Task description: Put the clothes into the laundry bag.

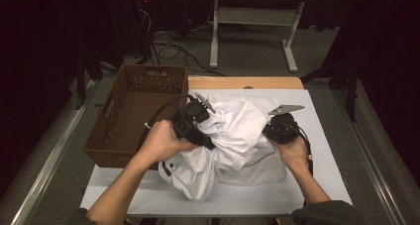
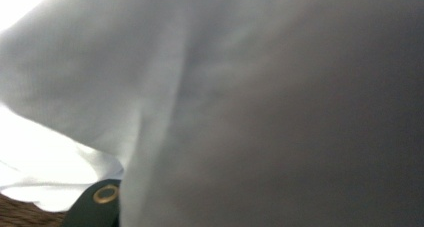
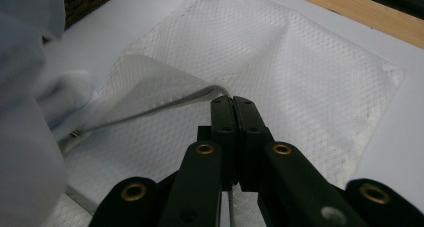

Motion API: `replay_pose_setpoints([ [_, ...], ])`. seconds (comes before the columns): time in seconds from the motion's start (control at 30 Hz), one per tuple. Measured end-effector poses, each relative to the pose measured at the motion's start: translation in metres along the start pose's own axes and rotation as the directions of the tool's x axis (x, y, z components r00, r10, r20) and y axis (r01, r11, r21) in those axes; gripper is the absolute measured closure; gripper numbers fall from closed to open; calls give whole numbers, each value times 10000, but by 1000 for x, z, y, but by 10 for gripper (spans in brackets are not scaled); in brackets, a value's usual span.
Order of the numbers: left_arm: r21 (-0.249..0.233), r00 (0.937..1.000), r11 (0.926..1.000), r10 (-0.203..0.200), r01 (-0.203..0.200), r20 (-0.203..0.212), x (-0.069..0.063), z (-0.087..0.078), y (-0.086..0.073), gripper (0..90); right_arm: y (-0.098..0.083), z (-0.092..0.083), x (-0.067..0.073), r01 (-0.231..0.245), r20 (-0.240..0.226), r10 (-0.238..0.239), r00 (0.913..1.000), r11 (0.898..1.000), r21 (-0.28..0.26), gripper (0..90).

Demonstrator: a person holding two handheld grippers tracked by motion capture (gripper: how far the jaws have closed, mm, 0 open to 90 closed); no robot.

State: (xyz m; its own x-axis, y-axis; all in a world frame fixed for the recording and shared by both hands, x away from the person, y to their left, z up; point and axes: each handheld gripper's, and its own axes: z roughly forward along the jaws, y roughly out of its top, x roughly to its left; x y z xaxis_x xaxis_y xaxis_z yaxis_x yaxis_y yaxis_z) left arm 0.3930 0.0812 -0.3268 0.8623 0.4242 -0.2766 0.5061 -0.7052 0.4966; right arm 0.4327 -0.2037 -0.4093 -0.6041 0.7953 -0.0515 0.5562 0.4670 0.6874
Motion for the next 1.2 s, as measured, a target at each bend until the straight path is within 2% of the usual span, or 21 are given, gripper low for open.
replay_pose_setpoints([
  [0.1, 69, 9997, 9997, -243, 243, 20, 3, 21, -6, 758, -1, 3, 0, -47, -44, 47, 10000, 10000, 14, 899],
  [0.13, 69, 9997, 9997, -243, 243, 20, 3, 21, -6, 757, -1, 4, 1, -85, -29, 85, 10000, 10000, 32, 899],
  [0.27, 513, 9988, 9985, -185, 208, -448, 2, 42, -8, 756, 0, 3, 2, -38, -61, 38, 10000, 10000, -36, 899],
  [0.3, 846, 9983, 9962, -162, 210, -567, 3, 56, -10, 757, -1, 3, 2, -57, -72, 56, 10000, 10000, -58, 899],
  [0.33, 846, 9983, 9962, -162, 210, -567, 3, 56, -10, 757, -1, 3, 2, -124, -71, 123, 9999, 9999, -53, 899],
  [0.47, 1364, 9971, 9903, -177, 276, -737, 5, 87, -17, 757, -1, 3, 4, -113, -22, 113, 9999, 9999, 7, 899],
  [0.53, 1827, 9945, 9823, -229, 414, -1025, 7, 109, -22, 756, 0, 4, 7, -50, -68, 50, 10000, 10000, -74, 899],
  [0.63, 1962, 9936, 9792, -312, 521, -1084, 10, 121, -25, 756, 1, 6, 9, 22, -128, -23, 9999, 9999, -121, 899],
  [0.7, 1920, 9910, 9794, -390, 634, -1283, 13, 126, -25, 756, 1, 6, 10, 9, -170, -12, 9999, 9999, -157, 900],
  [0.73, 1883, 9848, 9790, -463, 781, -1676, 16, 130, -24, 757, 2, 7, 11, 38, -217, -43, 9998, 9998, -214, 900],
  [0.77, 1883, 9848, 9790, -463, 781, -1676, 16, 130, -24, 757, 2, 6, 12, 39, -232, -43, 9997, 9998, -170, 899],
  [0.8, 1871, 9813, 9785, -515, 867, -1853, 19, 131, -23, 757, 2, 6, 12, 47, -292, -55, 9996, 9997, -255, 899],
  [0.83, 1788, 9719, 9779, -666, 1085, -2258, 26, 134, -21, 757, 3, 6, 13, -10, -335, 0, 9994, 9995, -307, 900],
  [0.87, 1718, 9665, 9778, -758, 1203, -2453, 29, 135, -20, 756, 3, 5, 14, 39, -324, -49, 9995, 9995, -309, 900],
  [0.93, 1561, 9602, 9771, -1008, 1449, -2604, 36, 136, -19, 751, 4, 6, 15, 101, -331, -111, 9994, 9995, -298, 900],
  [1.03, 1444, 9603, 9773, -1145, 1548, -2543, 39, 136, -19, 725, 5, 6, 17, 150, -337, -159, 9993, 9995, -264, 899],
  [1.07, 1357, 9612, 9793, -1123, 1500, -2521, 39, 134, -20, 639, 5, 6, 17, 157, -317, -164, 9994, 9996, -228, 899],
  [1.1, 1252, 9613, 9809, -1138, 1488, -2507, 39, 132, -21, 639, 5, 6, 17, 157, -317, -164, 9994, 9996, -228, 899],
  [1.13, 1088, 9614, 9817, -1259, 1562, -2448, 39, 129, -22, 572, 5, 6, 16, 172, -301, -178, 9994, 9996, -208, 899],
  [1.17, 974, 9612, 9827, -1302, 1578, -2432, 38, 125, -23, 444, 5, 6, 16, 187, -302, -194, 9994, 9996, -211, 899],
  [1.2, 806, 9595, 9860, -1214, 1461, -2542, 36, 119, -23, 444, 5, 6, 16, 187, -302, -194, 9994, 9996, -211, 899],
])
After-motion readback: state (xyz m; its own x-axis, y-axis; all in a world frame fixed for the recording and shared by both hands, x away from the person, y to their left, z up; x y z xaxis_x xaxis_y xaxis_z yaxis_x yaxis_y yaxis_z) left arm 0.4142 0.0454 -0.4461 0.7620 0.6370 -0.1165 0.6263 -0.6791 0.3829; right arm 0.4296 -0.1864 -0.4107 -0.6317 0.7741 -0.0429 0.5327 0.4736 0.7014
